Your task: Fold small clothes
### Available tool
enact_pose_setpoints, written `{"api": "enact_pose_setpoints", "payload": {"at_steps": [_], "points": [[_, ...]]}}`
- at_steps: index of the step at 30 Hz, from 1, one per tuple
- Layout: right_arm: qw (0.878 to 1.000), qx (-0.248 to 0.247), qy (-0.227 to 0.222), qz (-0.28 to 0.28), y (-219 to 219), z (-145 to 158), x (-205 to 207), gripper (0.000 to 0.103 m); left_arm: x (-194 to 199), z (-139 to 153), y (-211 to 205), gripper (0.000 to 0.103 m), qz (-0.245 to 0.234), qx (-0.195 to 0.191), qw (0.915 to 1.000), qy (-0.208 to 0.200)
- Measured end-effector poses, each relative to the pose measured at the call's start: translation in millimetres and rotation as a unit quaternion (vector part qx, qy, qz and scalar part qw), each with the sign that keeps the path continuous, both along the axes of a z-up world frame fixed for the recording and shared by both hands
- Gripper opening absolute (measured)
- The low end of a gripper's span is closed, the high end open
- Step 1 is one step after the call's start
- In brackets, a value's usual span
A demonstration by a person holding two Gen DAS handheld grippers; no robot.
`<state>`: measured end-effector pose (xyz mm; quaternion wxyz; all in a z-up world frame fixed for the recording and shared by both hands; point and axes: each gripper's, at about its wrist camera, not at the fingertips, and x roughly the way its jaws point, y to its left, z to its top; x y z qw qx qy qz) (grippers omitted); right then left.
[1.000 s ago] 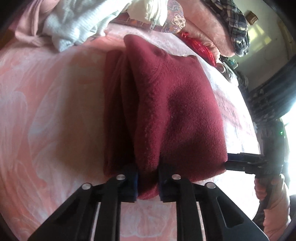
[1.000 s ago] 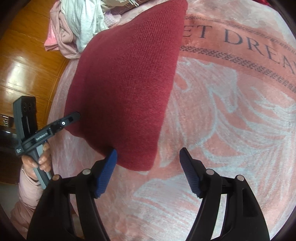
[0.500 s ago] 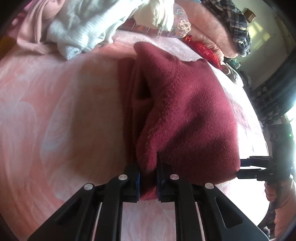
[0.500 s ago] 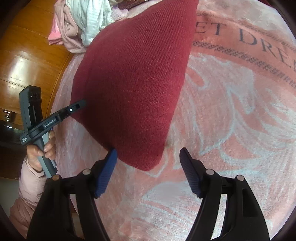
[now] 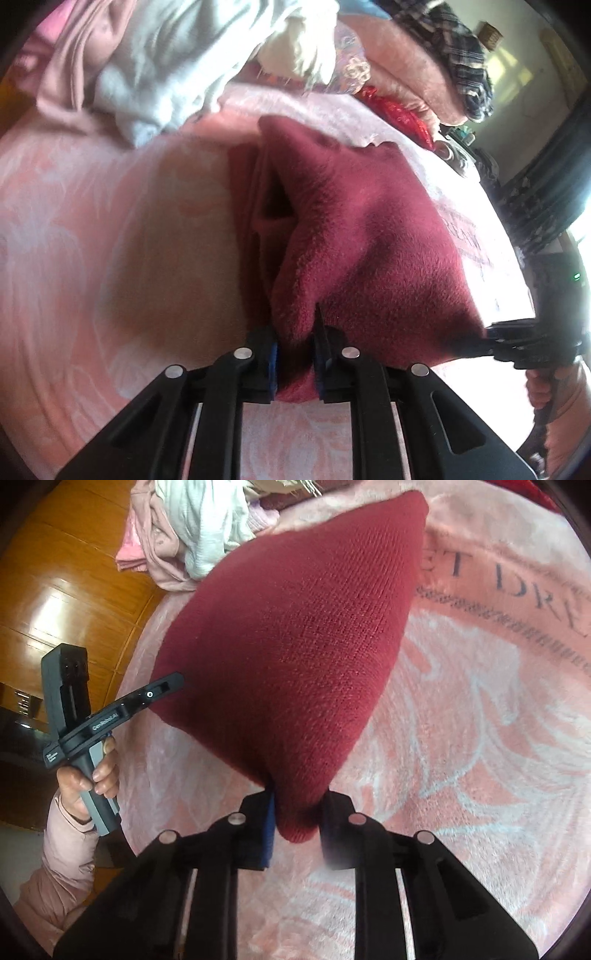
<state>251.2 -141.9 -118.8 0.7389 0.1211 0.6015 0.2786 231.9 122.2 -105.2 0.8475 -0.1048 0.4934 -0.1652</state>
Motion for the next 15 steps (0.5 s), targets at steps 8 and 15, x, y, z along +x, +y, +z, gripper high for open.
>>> {"api": "enact_pose_setpoints", "payload": {"at_steps": [8,15], "points": [[0.999,-0.048,0.016,0.006,5,-35,-2,0.020,8,-25,-6,0.019,-0.004,0.018,0.9997,0.013],[0.998,-0.066,-0.006,0.016,2,-17,-11,0.051,7,-18,-10,0.052,-0.013,0.009,0.9998,0.014]]}}
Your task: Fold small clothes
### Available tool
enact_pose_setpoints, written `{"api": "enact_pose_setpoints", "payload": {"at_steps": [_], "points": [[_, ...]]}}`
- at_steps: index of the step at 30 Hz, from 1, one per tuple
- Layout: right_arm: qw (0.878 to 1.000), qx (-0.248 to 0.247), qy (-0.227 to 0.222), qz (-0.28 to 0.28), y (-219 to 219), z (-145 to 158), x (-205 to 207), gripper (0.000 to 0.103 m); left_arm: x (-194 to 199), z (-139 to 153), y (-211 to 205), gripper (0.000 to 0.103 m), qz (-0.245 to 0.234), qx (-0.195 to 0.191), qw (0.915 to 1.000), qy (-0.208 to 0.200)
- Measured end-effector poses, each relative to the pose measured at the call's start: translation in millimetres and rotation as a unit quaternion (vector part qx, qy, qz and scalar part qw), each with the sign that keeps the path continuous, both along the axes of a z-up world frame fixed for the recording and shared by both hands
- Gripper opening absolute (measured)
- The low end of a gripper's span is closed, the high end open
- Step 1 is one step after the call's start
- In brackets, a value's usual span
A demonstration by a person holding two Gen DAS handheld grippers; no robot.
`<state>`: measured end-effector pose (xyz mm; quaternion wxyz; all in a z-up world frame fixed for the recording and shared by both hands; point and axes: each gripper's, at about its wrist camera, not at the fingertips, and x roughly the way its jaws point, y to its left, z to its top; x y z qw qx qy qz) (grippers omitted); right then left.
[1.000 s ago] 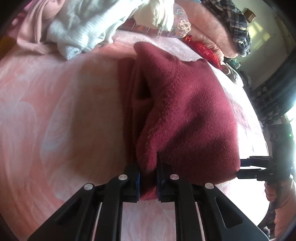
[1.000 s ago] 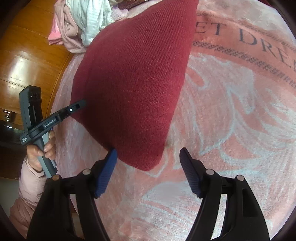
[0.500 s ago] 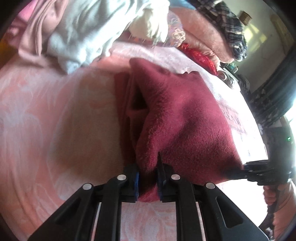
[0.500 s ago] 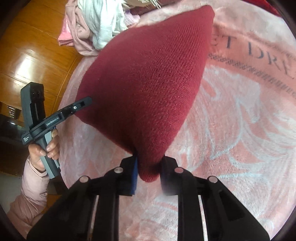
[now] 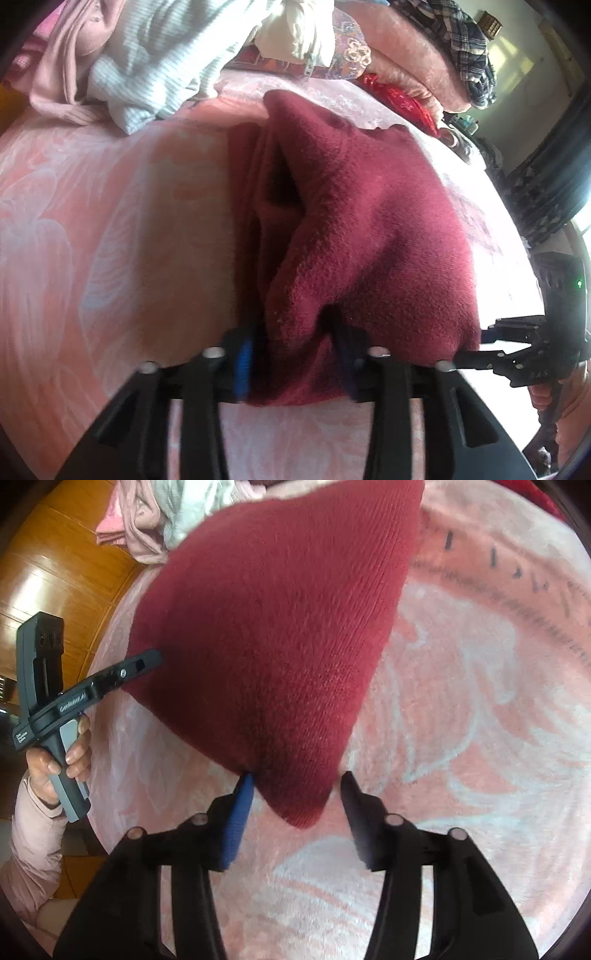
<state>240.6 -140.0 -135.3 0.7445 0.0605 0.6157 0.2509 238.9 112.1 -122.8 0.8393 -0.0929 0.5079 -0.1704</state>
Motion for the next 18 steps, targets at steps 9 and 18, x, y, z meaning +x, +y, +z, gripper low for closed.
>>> {"api": "enact_pose_setpoints", "payload": {"at_steps": [9,18], "points": [[0.996,0.027,-0.053,-0.066,-40,46,22,0.065,32,49,3,0.078,0.039,0.006,0.9987,-0.031],[0.997,0.008,-0.058,-0.059,-38,37,29,0.065,122,32,-13,0.072,0.091,-0.053,0.9945,-0.001]]}}
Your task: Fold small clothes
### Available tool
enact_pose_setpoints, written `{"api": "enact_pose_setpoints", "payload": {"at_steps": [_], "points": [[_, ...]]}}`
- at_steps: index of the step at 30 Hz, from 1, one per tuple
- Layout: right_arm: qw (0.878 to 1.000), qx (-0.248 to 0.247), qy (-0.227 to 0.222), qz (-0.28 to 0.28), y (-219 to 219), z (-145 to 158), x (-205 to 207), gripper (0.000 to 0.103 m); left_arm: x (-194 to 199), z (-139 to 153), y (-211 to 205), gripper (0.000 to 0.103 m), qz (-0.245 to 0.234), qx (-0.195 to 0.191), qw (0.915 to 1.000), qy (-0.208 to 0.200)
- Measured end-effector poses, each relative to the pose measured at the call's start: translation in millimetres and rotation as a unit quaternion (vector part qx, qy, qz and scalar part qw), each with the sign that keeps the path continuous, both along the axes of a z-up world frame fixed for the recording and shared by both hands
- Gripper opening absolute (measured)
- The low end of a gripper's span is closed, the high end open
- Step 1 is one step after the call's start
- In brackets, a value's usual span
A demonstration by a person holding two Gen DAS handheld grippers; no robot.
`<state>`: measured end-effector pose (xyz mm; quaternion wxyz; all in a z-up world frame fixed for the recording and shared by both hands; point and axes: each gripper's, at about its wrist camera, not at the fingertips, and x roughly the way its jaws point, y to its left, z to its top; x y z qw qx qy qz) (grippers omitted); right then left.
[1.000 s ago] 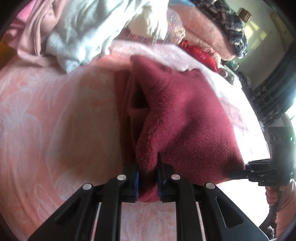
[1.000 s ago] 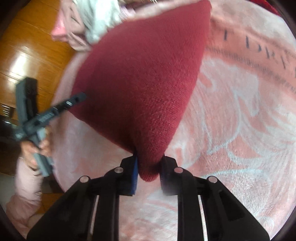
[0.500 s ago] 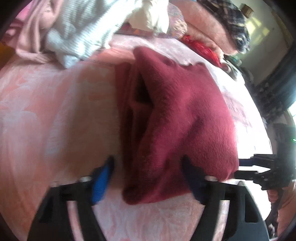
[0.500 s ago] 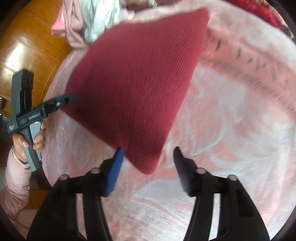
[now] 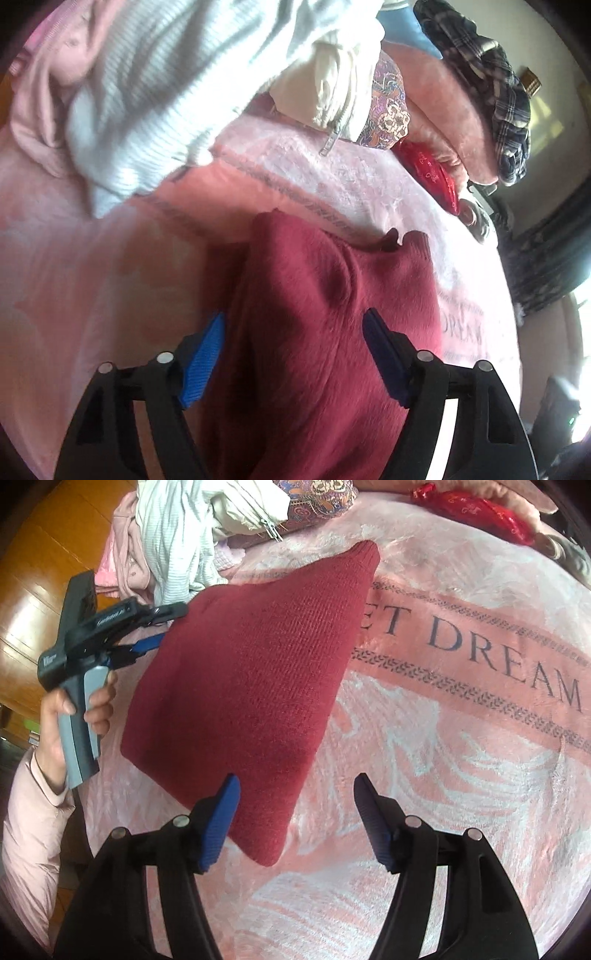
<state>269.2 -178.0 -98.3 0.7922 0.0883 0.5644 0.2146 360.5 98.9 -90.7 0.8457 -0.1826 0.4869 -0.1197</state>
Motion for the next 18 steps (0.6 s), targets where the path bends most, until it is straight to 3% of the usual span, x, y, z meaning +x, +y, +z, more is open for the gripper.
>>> {"api": "enact_pose_setpoints", "payload": {"at_steps": [2,5,6,7,9,13,16,18], "points": [[1.000,0.000,0.006,-0.006,-1,-5,6,0.065,6,-5,-10,0.066,-0.007,0.021,0.9997,0.006],[1.000,-0.010,0.011,-0.015,0,-10,15,0.064,11,-9,-14,0.034,-0.001,0.048,0.9988,0.008],[1.000,-0.015,0.011,-0.017,1,-12,18,0.064,13,-10,-13,0.019,0.003,0.046,0.9989,0.010],[1.000,-0.018,0.013,-0.019,2,-14,20,0.064,14,-11,-11,0.015,0.009,0.040,0.9991,0.013],[1.000,-0.014,0.019,-0.019,4,-18,22,0.064,11,-7,-6,0.012,0.020,0.047,0.9987,0.000],[1.000,-0.006,0.026,-0.013,9,-24,22,0.064,-7,25,0,0.011,0.029,0.076,0.9932,-0.083],[1.000,-0.014,0.024,-0.012,14,-25,23,0.064,-10,29,-5,0.011,0.013,0.091,0.9903,-0.104],[0.999,-0.021,0.021,-0.012,18,-25,22,0.064,-1,11,-8,0.011,0.006,0.123,0.9890,-0.082]]}}
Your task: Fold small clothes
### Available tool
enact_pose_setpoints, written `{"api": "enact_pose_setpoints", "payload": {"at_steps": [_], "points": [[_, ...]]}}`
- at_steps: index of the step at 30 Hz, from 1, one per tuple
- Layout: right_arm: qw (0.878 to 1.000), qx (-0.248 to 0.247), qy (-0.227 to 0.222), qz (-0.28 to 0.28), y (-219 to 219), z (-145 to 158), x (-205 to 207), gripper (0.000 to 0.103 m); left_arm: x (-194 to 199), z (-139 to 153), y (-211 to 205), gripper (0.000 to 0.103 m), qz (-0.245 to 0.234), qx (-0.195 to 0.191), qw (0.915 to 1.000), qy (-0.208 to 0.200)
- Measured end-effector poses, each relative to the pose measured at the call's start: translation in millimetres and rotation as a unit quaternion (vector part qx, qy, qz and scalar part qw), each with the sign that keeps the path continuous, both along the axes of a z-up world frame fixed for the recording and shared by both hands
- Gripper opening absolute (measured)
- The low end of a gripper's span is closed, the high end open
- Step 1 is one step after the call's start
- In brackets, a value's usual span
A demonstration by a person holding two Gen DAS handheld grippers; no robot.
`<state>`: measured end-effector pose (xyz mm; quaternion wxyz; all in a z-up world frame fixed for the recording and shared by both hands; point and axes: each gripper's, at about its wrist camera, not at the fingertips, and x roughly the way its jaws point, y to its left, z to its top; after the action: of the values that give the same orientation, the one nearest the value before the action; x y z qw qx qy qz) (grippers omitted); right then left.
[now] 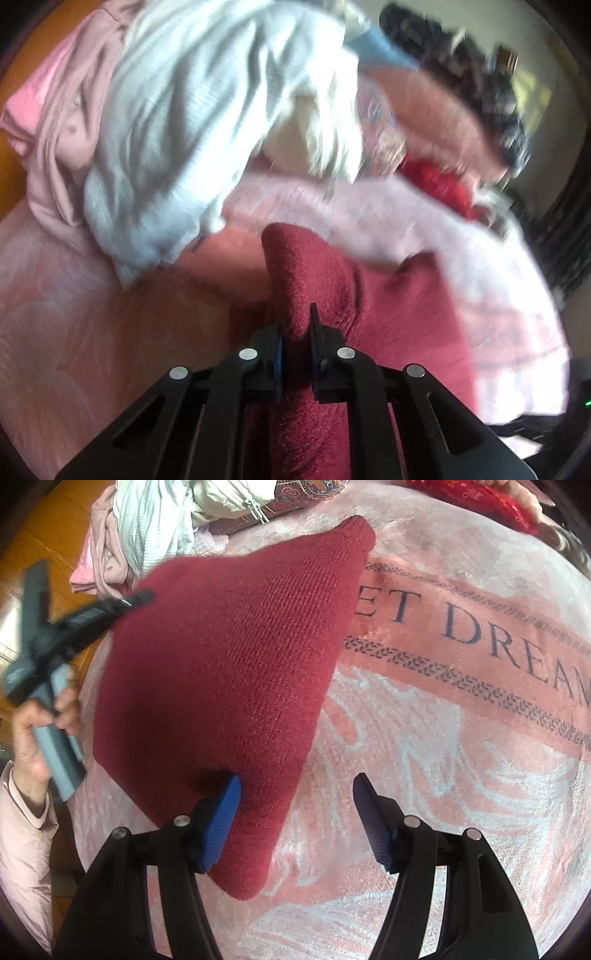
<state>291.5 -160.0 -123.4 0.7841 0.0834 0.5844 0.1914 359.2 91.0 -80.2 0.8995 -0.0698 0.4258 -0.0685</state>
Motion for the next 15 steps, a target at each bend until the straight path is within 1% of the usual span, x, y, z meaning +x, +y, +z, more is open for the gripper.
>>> {"api": "enact_pose_setpoints", "payload": {"at_steps": [1,2,4,6,8,11,12,13,14,15], "points": [[1.000,0.000,-0.001,0.001,1,0,-1,0.064,7,-19,3,0.011,0.009,0.003,0.9995,0.031],[1.000,0.002,-0.001,0.003,3,0,-2,0.064,10,-30,5,0.012,0.015,-0.002,0.9989,0.043],[1.000,0.001,-0.001,0.005,5,-1,-2,0.064,10,-40,9,0.012,0.018,-0.012,0.9986,0.048],[1.000,0.000,0.001,0.004,4,-2,-2,0.064,9,-36,11,0.013,0.013,-0.023,0.9983,0.053],[1.000,0.005,0.004,0.002,2,-1,-3,0.064,9,-25,16,0.015,0.010,-0.047,0.9967,0.065],[1.000,0.009,0.007,0.003,-2,6,-8,0.064,-1,-12,24,0.019,0.005,-0.075,0.9927,0.094],[1.000,0.007,0.005,0.006,-2,9,-10,0.064,-9,-9,25,0.024,0.001,-0.077,0.9916,0.104],[1.000,0.004,0.003,0.011,-2,11,-13,0.064,-20,-6,26,0.033,-0.008,-0.076,0.9912,0.108],[1.000,0.001,0.002,0.017,1,14,-15,0.064,-30,-5,26,0.039,-0.014,-0.072,0.9916,0.106],[1.000,0.001,0.002,0.021,2,14,-17,0.064,-41,-4,26,0.047,-0.020,-0.064,0.9926,0.101]]}}
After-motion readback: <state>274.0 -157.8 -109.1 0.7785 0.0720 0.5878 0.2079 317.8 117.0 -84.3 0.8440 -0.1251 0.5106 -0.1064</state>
